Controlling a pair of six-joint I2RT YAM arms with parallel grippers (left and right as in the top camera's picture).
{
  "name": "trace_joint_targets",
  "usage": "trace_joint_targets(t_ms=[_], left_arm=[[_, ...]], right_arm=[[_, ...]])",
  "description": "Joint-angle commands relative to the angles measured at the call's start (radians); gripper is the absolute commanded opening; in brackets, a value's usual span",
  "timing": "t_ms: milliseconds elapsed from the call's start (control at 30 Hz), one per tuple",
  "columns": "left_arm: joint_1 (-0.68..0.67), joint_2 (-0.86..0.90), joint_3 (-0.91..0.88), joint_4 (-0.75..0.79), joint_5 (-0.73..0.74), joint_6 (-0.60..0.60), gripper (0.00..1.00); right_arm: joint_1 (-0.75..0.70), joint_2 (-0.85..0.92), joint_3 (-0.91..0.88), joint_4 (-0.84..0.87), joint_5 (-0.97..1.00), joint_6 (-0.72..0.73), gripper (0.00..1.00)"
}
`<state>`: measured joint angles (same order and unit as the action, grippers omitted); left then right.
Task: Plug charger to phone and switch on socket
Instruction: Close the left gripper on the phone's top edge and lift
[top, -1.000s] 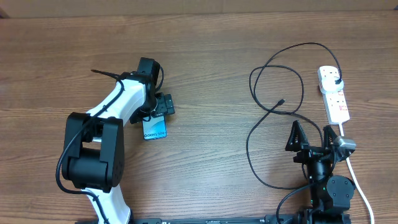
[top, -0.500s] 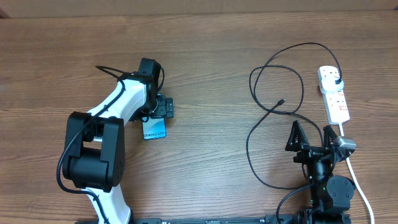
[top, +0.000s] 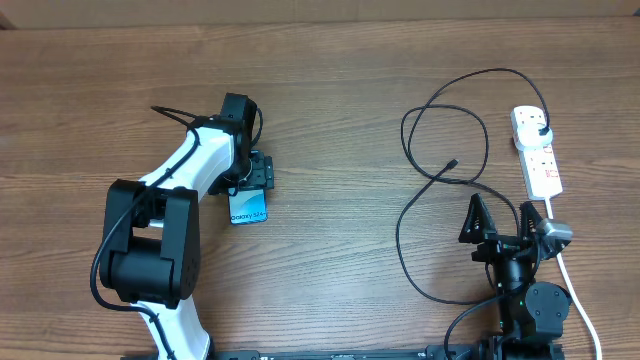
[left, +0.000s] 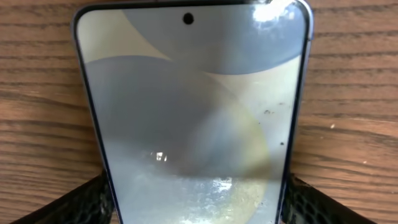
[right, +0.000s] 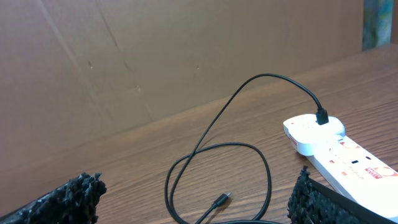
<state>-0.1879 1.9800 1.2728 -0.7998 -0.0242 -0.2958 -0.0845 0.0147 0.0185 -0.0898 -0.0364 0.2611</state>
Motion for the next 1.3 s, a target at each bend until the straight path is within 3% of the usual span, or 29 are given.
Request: trace_joint_targets(t_ms=[0,400,900,1267], left_arm=[[0.003,0.077,-0.042,-0.024,0.077,-0.027,1.00],[0.003,0.077,-0.042,-0.100,0.111,-0.113,1.00],[0.003,0.077,-0.042,-0.023,0.072,-0.113,1.00],[0.003,0.077,-0.042,-0.023,0.085,-0.125,0.85]], right_arm=[[-0.001,-0.011,-0.010,0.006,0.010,-0.008,1.00],[-0.001,-0.011,-0.010,0.006,0.010,-0.008,1.00],[-0.001,-0.011,-0.010,0.006,0.010,-0.008,1.00],[-0.001,-0.011,-0.010,0.006,0.010,-0.008,1.00]])
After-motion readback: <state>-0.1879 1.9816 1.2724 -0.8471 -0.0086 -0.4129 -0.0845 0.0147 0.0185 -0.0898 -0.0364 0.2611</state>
